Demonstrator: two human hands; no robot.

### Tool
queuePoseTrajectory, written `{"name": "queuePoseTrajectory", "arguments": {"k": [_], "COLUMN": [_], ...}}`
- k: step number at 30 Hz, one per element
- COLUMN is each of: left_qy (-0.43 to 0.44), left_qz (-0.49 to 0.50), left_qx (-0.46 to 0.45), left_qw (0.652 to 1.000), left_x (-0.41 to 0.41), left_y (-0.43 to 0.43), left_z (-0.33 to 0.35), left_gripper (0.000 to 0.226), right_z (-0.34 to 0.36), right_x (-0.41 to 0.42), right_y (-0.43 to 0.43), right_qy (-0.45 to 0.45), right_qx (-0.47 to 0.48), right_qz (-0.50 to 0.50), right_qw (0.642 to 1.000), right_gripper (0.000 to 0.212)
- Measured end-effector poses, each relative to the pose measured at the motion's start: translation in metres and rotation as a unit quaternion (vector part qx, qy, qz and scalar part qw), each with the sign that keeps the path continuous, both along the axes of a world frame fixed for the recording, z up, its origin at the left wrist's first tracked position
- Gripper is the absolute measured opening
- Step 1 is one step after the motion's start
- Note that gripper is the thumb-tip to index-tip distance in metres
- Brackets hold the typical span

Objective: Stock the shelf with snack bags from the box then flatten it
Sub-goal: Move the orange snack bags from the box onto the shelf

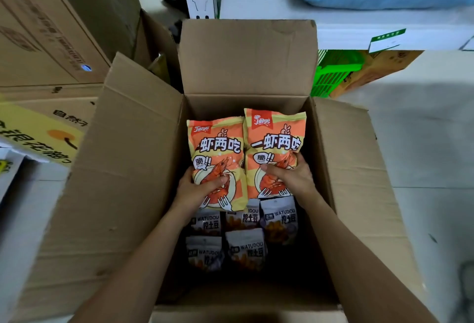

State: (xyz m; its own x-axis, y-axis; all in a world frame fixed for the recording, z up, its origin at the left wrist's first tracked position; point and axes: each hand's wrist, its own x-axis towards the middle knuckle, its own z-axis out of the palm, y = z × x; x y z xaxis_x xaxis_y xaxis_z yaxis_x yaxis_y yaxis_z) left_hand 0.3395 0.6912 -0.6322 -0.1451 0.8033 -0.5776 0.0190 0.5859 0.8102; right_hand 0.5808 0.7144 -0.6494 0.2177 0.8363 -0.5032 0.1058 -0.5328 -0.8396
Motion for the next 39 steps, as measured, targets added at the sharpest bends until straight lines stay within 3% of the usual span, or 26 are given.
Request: {"name": "queuePoseTrajectory", "arguments": {"k": [3,10,14,18,24,28,33,36,39], "left_qy": [-0.014,-0.020,-0.027,-0.050,-0.045,-0.020,-0.012,-0.012,-0.012], "left_qz": [-0.010,-0.027,-0.007,-0.014,0.003,0.040,0.086,0.128,0.189], "left_qx": [-0.016,-0.048,-0.064,-0.070,-0.055,-0.040,-0.044,-0.046,-0.038], "left_qw": [1.000,0.998,0.998,0.996,0.998,0.998,0.995,0.991,0.981], "left_x": [-0.003,-0.005,-0.008,-0.018,-0.039,-0.057,-0.080,-0.091,-0.096], "left_y": [-0.019,-0.065,-0.093,-0.124,-0.164,-0.190,-0.224,-0.253,-0.285], "left_z": [0.021,0.086,0.134,0.188,0.278,0.335,0.393,0.421,0.453], "left_gripper": [0.075,0.062,0.057,0.066,0.054,0.058,0.083,0.076,0.070], "right_z": [0.021,0.084,0.134,0.198,0.281,0.332,0.389,0.422,0.459], "right_x": [0.000,0.001,0.000,-0.009,-0.030,-0.049,-0.074,-0.088,-0.108], "right_y": [-0.020,-0.073,-0.101,-0.126,-0.152,-0.167,-0.183,-0.193,-0.203], "right_qy": [-0.012,-0.015,-0.013,0.007,0.006,-0.002,-0.004,-0.012,-0.003], "right_qx": [-0.009,-0.039,-0.046,-0.051,-0.062,-0.056,-0.026,-0.014,-0.002], "right_qz": [-0.011,-0.023,-0.017,-0.001,0.023,0.048,0.093,0.134,0.189], "right_qw": [1.000,0.999,0.999,0.999,0.998,0.997,0.995,0.991,0.982], "right_gripper": [0.101,0.094,0.093,0.093,0.097,0.090,0.087,0.096,0.092]}}
